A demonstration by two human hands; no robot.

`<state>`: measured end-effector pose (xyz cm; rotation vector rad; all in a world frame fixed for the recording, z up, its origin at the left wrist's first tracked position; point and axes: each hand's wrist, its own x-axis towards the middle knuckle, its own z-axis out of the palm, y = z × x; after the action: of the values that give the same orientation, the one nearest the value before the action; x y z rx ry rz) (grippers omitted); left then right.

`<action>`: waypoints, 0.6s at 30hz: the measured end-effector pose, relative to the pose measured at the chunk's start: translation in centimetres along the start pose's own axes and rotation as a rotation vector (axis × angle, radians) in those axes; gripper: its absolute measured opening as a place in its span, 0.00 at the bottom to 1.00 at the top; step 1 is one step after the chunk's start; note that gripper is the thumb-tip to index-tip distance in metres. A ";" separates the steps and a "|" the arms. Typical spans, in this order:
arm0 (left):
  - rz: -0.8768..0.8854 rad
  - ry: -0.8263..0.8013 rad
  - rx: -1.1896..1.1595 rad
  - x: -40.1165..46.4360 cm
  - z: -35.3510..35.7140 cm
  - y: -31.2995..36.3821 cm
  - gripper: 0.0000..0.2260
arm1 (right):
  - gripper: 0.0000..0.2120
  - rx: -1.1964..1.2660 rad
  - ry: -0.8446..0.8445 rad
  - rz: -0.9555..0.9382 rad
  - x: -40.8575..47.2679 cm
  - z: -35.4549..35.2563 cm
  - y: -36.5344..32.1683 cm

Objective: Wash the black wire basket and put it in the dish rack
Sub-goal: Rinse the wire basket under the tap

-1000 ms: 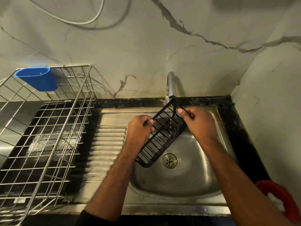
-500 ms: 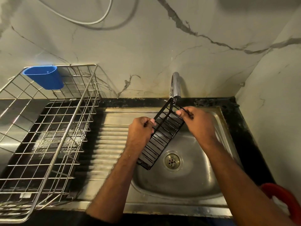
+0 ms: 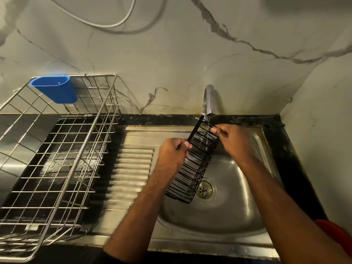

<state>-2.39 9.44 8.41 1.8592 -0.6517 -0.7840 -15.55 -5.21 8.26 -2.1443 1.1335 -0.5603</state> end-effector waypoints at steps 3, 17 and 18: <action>0.004 -0.003 -0.007 0.1 0.3 0.0 0.11 | 0.16 0.037 0.002 0.017 0.0 0.0 0.2; -0.017 -0.024 -0.033 -0.4 0.3 0.0 0.11 | 0.19 -0.035 0.024 0.013 -1.3 -0.7 0.1; -0.022 -0.022 -0.036 -0.4 0.3 0.0 0.11 | 0.19 -0.035 0.024 0.015 -1.4 -0.7 0.1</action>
<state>-2.88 9.60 8.44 1.8299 -0.6282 -0.8263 -16.83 -4.32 8.56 -2.1617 1.1800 -0.5649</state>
